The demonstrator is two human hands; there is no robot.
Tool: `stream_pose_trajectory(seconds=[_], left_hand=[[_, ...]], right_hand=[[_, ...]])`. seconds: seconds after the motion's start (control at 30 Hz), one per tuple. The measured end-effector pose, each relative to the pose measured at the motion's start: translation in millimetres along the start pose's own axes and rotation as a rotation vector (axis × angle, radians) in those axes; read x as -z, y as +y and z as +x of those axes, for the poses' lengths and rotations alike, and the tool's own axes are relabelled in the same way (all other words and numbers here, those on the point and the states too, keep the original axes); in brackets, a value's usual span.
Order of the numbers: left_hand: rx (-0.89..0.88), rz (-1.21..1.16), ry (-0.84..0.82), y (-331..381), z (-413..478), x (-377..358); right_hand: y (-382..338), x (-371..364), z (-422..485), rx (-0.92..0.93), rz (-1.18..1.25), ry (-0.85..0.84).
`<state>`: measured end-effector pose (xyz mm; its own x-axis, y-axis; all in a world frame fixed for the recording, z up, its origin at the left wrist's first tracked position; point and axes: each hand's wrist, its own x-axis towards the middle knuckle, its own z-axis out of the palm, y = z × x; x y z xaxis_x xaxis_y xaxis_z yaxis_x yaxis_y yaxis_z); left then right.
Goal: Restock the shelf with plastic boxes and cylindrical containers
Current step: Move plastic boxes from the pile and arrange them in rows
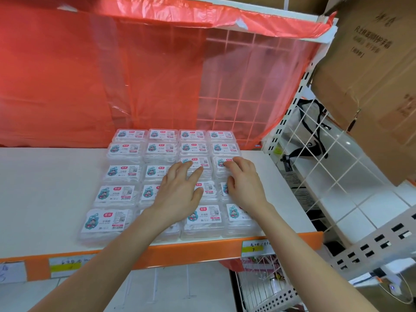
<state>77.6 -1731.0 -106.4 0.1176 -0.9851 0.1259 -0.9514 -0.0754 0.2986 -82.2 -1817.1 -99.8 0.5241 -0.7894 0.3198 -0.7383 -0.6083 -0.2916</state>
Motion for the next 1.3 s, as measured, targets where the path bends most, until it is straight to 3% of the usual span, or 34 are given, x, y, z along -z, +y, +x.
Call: stream_pose_trajectory(seconds=[0.67,0.8,1.0,1.3], left_hand=[[-0.067,0.040,-0.054,-4.3,3.7,9.4],[-0.059,0.000,0.016,-16.2,-1.5,22.6],[0.138,0.062,0.113,-62.9,-23.4,51.9],[0.441,0.181,0.149,-159.7,-118.5,97.9]], right_hand=[[-3.5,5.5,0.1,-0.016,-0.037,-0.079],[-8.7,12.7,8.4,-0.067,-0.114,-0.147],[-64.4,6.3,24.3,0.063,-0.129,-0.072],[-212.6,-43.2,35.7,0.395,-0.049,-0.219]])
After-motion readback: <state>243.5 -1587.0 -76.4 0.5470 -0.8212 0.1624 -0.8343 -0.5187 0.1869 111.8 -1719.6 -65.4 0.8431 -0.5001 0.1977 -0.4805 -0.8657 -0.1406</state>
